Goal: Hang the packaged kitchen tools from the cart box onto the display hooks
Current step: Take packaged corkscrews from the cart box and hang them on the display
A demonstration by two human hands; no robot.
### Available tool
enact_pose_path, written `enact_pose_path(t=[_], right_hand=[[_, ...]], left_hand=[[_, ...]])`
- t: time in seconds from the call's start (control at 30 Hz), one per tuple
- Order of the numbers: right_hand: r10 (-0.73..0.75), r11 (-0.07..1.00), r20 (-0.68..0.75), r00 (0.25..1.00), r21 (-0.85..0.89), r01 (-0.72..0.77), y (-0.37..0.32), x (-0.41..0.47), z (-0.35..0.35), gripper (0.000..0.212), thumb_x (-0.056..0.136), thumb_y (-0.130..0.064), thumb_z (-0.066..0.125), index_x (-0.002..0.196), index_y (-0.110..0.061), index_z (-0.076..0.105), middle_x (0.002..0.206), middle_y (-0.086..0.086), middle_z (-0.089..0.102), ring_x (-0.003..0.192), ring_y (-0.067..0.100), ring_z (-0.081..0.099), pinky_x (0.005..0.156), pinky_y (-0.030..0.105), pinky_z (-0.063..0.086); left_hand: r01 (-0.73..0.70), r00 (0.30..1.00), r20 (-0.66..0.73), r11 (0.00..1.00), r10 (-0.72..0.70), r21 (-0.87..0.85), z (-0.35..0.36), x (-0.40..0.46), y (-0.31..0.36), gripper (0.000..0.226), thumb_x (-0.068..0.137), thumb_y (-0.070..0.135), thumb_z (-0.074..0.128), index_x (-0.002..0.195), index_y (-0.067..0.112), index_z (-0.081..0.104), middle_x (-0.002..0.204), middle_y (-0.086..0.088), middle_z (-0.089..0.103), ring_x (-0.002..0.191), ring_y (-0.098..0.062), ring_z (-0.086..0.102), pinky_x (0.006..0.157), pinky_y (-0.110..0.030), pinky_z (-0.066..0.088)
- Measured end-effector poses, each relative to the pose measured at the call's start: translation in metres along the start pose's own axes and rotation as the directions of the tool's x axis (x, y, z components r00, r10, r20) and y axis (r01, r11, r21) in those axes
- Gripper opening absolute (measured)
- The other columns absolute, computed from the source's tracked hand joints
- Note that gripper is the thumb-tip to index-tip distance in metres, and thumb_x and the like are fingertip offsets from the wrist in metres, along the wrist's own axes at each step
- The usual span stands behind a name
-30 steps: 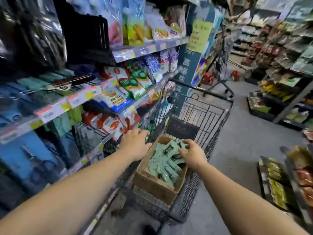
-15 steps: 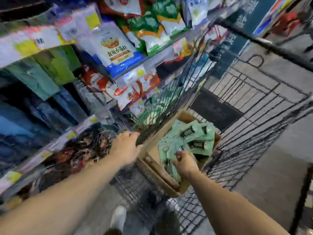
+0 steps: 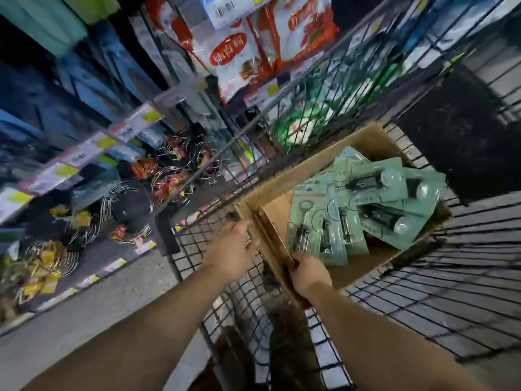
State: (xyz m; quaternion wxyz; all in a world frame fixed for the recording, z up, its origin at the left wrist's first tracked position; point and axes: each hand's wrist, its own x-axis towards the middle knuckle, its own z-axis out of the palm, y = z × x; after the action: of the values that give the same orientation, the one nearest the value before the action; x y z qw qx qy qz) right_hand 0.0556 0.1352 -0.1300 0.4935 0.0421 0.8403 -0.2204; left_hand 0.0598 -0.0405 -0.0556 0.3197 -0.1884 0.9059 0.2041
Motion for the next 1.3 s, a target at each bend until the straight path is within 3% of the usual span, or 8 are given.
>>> enact_pose_path(t=[0.13, 0.27, 0.4, 0.57, 0.73, 0.87, 1.07, 1.3], right_hand=[[-0.076, 0.997, -0.136, 0.988, -0.008, 0.076, 0.006, -0.019, -0.011, 0.022, 0.097, -0.022, 0.047, 0.103, -0.023, 0.068, 0.082, -0.002, 0.065, 0.072, 0.017, 0.060, 0.068, 0.028, 0.052], [-0.329, 0.944, -0.289, 0.899, -0.077, 0.321, -0.005, -0.048, -0.032, 0.026, 0.093, -0.021, 0.051, 0.115, -0.024, 0.066, 0.097, 0.003, 0.063, 0.084, 0.025, 0.065, 0.071, 0.032, 0.053], [-0.508, 0.860, -0.221, 0.833, -0.067, 0.507, -0.016, -0.065, -0.046, 0.035, 0.092, -0.042, 0.052, 0.122, -0.027, 0.063, 0.103, -0.001, 0.062, 0.088, 0.019, 0.061, 0.077, 0.031, 0.052], [-0.040, 0.915, -0.314, 0.948, 0.369, 0.161, -0.006, -0.029, -0.064, 0.030, 0.101, -0.037, 0.045, 0.114, -0.020, 0.065, 0.105, 0.004, 0.066, 0.084, 0.017, 0.057, 0.072, 0.024, 0.040], [0.136, 0.904, -0.135, 0.981, 0.423, -0.067, 0.003, 0.009, -0.051, 0.030, 0.100, -0.017, 0.046, 0.127, -0.018, 0.058, 0.124, 0.008, 0.063, 0.109, 0.026, 0.060, 0.089, 0.029, 0.046], [0.254, 0.830, -0.152, 0.955, 0.541, -0.134, 0.018, 0.028, -0.040, 0.026, 0.099, -0.013, 0.049, 0.123, -0.016, 0.057, 0.114, 0.003, 0.064, 0.090, 0.018, 0.059, 0.074, 0.021, 0.043], [0.520, 0.524, -0.173, 0.836, 0.838, -0.153, 0.023, 0.048, -0.052, 0.027, 0.094, -0.022, 0.061, 0.119, -0.014, 0.054, 0.097, 0.004, 0.065, 0.072, 0.015, 0.062, 0.062, 0.028, 0.053], [0.527, 0.280, -0.105, 0.843, 0.958, -0.055, -0.004, 0.075, -0.059, 0.032, 0.090, -0.019, 0.067, 0.120, -0.015, 0.055, 0.107, 0.005, 0.067, 0.100, 0.024, 0.066, 0.096, 0.041, 0.052]], left_hand=[[0.063, 0.996, 0.063, 0.995, -0.058, -0.082, 0.009, -0.001, 0.013, 0.056, 0.097, 0.047, 0.054, 0.143, 0.018, 0.046, 0.136, -0.007, 0.057, 0.124, -0.026, 0.053, 0.103, -0.039, 0.045], [0.219, 0.971, 0.205, 0.808, -0.124, -0.547, 0.010, -0.001, 0.039, 0.104, 0.059, 0.092, 0.051, 0.135, 0.022, 0.056, 0.128, 0.001, 0.065, 0.117, -0.022, 0.061, 0.105, -0.046, 0.047], [0.287, 0.955, 0.182, 0.588, -0.233, -0.756, -0.001, 0.002, 0.069, 0.027, 0.094, 0.034, 0.063, 0.116, 0.018, 0.063, 0.110, -0.006, 0.071, 0.095, -0.022, 0.067, 0.082, -0.039, 0.056], [0.371, 0.923, 0.265, 0.461, -0.279, -0.806, -0.003, 0.014, 0.051, 0.023, 0.101, 0.001, 0.045, 0.108, 0.016, 0.061, 0.105, -0.005, 0.070, 0.085, -0.021, 0.069, 0.066, -0.032, 0.055], [0.339, 0.941, 0.249, 0.640, -0.229, -0.689, 0.027, 0.031, 0.043, 0.033, 0.101, 0.014, 0.051, 0.134, 0.008, 0.056, 0.109, -0.010, 0.064, 0.092, -0.025, 0.062, 0.087, -0.045, 0.053], [0.236, 0.959, 0.266, 0.792, -0.096, -0.563, 0.038, 0.043, 0.063, 0.043, 0.103, 0.020, 0.050, 0.145, 0.015, 0.045, 0.139, -0.003, 0.057, 0.121, -0.021, 0.057, 0.101, -0.037, 0.045], [0.198, 0.974, 0.207, 0.799, -0.095, -0.568, 0.037, 0.064, 0.064, 0.042, 0.101, 0.020, 0.053, 0.143, 0.017, 0.047, 0.140, 0.000, 0.057, 0.109, -0.015, 0.059, 0.089, -0.028, 0.050], [0.227, 0.974, 0.165, 0.728, -0.157, -0.647, 0.025, 0.075, 0.044, 0.036, 0.100, 0.014, 0.055, 0.136, 0.016, 0.053, 0.133, -0.002, 0.060, 0.114, -0.017, 0.058, 0.088, -0.030, 0.053]])
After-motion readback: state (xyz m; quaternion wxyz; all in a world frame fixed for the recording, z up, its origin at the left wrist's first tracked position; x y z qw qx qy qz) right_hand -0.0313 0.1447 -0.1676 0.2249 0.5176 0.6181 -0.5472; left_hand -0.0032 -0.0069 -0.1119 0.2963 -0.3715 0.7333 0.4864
